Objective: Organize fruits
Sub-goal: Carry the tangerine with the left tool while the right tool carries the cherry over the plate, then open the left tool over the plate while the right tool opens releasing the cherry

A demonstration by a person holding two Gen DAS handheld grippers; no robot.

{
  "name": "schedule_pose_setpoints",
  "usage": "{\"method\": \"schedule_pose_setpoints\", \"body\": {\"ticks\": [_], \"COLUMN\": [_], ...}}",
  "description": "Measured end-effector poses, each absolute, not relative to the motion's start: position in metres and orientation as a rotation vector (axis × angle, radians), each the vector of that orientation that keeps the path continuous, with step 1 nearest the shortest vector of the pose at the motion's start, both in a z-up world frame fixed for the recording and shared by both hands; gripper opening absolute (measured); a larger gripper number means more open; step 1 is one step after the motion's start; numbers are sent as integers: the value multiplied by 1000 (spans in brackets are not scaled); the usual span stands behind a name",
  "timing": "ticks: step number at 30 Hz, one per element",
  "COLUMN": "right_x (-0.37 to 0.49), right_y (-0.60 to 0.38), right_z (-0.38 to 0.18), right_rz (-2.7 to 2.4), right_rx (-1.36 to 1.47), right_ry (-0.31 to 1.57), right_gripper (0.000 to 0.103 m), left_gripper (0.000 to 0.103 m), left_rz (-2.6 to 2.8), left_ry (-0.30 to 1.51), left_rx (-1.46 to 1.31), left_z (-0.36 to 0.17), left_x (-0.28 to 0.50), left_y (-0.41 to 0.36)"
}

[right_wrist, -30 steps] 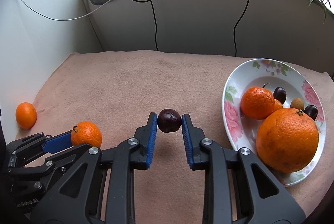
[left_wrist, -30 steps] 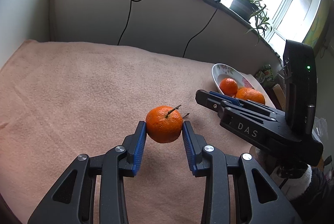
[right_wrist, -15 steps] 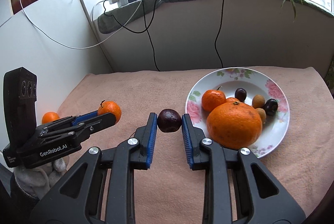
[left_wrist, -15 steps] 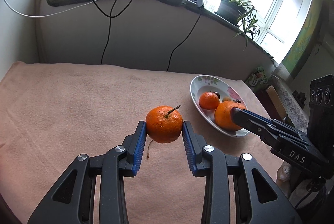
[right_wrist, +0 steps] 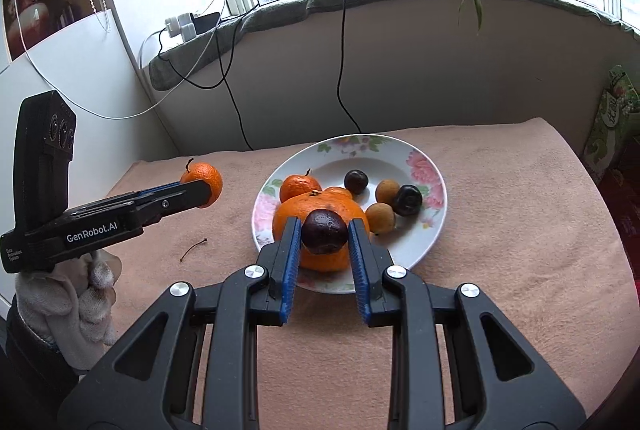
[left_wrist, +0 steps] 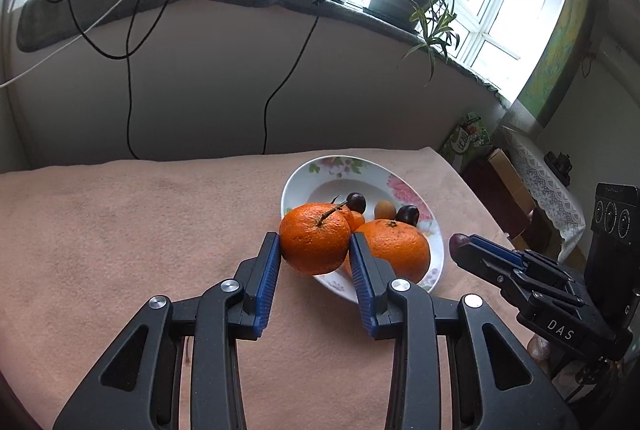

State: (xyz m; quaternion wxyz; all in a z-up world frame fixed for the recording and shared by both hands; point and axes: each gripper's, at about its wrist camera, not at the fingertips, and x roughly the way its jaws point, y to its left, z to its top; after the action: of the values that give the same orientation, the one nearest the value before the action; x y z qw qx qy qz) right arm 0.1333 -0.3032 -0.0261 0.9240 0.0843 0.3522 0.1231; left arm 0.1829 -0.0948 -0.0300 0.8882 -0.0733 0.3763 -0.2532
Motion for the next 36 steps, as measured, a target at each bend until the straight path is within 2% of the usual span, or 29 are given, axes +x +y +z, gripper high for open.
{"method": "schedule_pose_setpoints", "body": {"ticks": [12, 32, 35, 36], "right_x": [151, 162, 162, 162], "right_y": [-321, -325, -326, -327], "right_z": [-50, -62, -61, -61], "right_rz": [250, 260, 253, 250], "right_rx": [178, 187, 182, 182], "right_ry": [765, 784, 784, 783], "right_gripper": [25, 25, 29, 33], "left_gripper": [34, 34, 36, 42], "left_rz": [-562, -542, -535, -534], "left_ry": [816, 846, 848, 846], "left_rx": [-118, -79, -73, -75], "left_z": [-33, -41, -41, -41], "left_x": [213, 238, 238, 239], "left_y": [-134, -154, -155, -155]}}
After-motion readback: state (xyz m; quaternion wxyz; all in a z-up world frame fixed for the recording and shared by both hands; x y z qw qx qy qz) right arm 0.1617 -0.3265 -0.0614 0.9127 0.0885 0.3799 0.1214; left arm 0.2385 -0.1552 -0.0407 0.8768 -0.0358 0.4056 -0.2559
